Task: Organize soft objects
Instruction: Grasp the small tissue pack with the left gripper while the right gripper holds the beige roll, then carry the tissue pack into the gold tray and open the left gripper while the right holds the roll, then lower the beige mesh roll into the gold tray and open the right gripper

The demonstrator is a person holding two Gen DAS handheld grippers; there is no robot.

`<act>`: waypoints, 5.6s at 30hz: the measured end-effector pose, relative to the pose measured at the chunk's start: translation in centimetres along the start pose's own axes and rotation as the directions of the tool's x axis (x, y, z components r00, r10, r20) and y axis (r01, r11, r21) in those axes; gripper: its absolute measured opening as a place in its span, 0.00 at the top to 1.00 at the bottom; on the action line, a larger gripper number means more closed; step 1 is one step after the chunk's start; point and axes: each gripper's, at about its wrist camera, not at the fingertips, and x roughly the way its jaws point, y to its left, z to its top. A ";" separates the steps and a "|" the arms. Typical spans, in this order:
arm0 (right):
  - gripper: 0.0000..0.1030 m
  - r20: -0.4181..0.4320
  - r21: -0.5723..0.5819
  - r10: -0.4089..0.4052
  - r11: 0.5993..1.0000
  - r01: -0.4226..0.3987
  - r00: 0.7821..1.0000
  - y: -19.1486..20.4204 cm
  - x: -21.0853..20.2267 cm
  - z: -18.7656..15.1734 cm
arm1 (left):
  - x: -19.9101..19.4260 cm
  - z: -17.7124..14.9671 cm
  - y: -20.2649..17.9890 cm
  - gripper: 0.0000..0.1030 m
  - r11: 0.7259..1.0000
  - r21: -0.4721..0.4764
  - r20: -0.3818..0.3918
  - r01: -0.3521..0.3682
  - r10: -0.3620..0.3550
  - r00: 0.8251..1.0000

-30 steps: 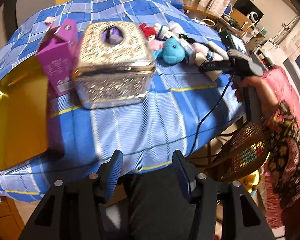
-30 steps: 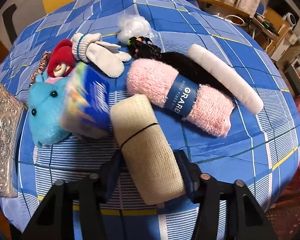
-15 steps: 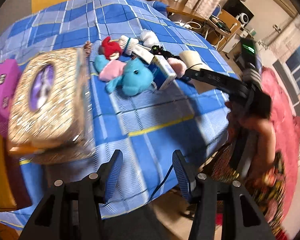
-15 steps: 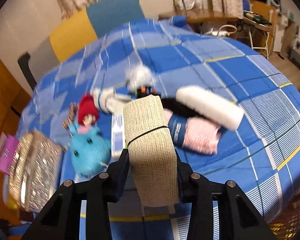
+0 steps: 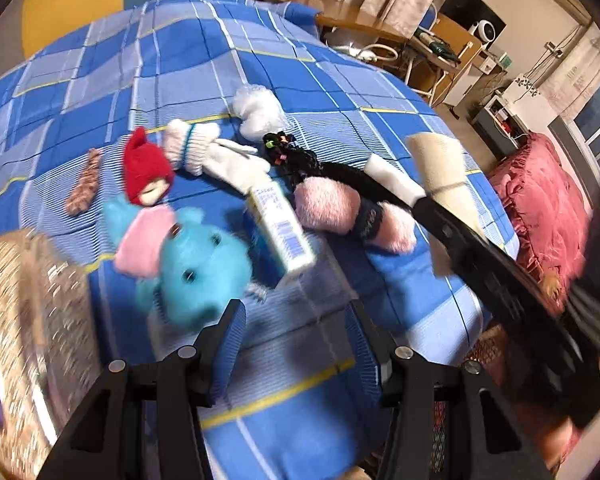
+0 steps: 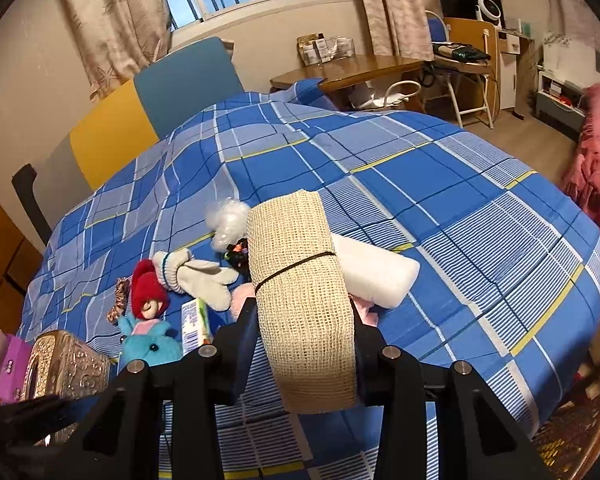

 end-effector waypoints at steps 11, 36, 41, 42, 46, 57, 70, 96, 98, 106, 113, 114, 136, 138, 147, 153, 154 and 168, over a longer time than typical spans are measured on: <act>0.61 0.005 0.031 -0.009 0.999 0.009 1.000 -0.8 0.2 0.3 | 5.1 3.2 -0.8 0.42 0.996 0.061 -0.013 -0.064 0.065 0.998; 0.61 0.010 -0.059 -0.014 0.998 0.015 1.000 0.9 0.6 -0.1 | -4.8 2.1 3.9 0.76 0.996 -0.030 0.163 0.083 -0.077 0.984; 0.61 -0.001 -0.094 -0.010 0.996 0.010 1.000 1.5 0.9 -0.4 | -10.0 1.3 4.9 0.76 0.993 -0.007 0.229 0.119 -0.115 0.967; 0.61 -0.002 -0.096 -0.009 0.995 0.009 1.000 1.6 0.9 -0.4 | -11.3 1.0 5.4 0.76 0.992 -0.002 0.249 0.125 -0.120 0.961; 0.61 -0.002 -0.098 -0.005 0.995 0.005 1.000 1.7 0.9 -0.6 | -16.2 0.3 7.8 0.76 0.993 0.008 0.314 0.115 -0.112 0.943; 0.61 0.023 -0.130 0.016 0.991 -0.013 1.000 2.6 0.1 -0.9 | -25.5 -3.5 22.5 0.76 0.990 -0.143 0.415 -0.003 0.063 0.908; 0.61 0.079 -0.161 0.065 0.986 -0.051 0.995 3.8 -0.9 -0.9 | -20.9 -11.3 41.6 0.76 0.904 -0.385 0.184 -0.186 0.273 0.944; 0.61 0.128 -0.189 0.013 0.982 0.011 0.992 4.1 -1.5 -1.0 | -18.8 -16.5 50.5 0.62 0.784 -0.505 0.105 -0.361 0.470 0.876; 0.61 0.134 -0.209 0.009 0.978 0.020 0.991 4.6 -1.7 -1.1 | -19.2 -17.1 50.2 0.62 0.783 -0.516 0.119 -0.348 0.468 0.876; 0.61 0.113 -0.168 0.063 0.985 -0.043 0.992 7.0 -4.0 -1.4 | -20.0 -20.4 47.1 0.62 0.796 -0.520 0.180 -0.310 0.457 0.871; 0.61 0.129 -0.251 0.196 0.955 -0.159 0.972 15.7 -8.9 -1.0 | -18.7 -22.4 43.4 0.62 0.839 -0.512 0.243 -0.183 0.346 0.906; 0.61 0.125 -0.271 0.219 0.946 -0.179 0.968 17.2 -9.4 -1.2 | -18.5 -22.7 43.1 0.62 0.841 -0.513 0.248 -0.170 0.335 0.909; 0.60 -0.446 -0.414 0.384 0.712 -0.567 0.808 49.8 -1.9 -19.1 | -20.3 -28.7 42.3 0.62 0.820 -0.549 0.303 -0.163 0.377 0.875; 0.60 -0.487 -0.386 0.355 0.732 -0.562 0.798 51.0 0.3 -20.2 | -20.6 -29.2 42.6 0.62 0.813 -0.560 0.303 -0.161 0.382 0.873; 0.60 -0.547 -0.245 0.261 0.858 -0.451 0.795 54.9 7.8 -22.9 | -22.7 -32.3 45.9 0.62 0.744 -0.652 0.300 -0.147 0.432 0.850; 0.52 -0.540 -0.128 0.259 0.915 -0.383 0.801 56.2 10.3 -23.1 | -23.8 -33.5 47.3 0.62 0.706 -0.697 0.307 -0.125 0.452 0.837; 0.50 -0.538 -0.110 0.273 0.915 -0.387 0.798 56.3 10.5 -23.1 | -23.9 -33.6 47.3 0.62 0.702 -0.701 0.308 -0.123 0.455 0.836; 0.37 -0.454 -0.256 0.294 0.861 -0.440 0.841 54.9 5.0 -22.3 | -23.9 -33.1 46.0 0.62 0.713 -0.697 0.339 -0.078 0.423 0.840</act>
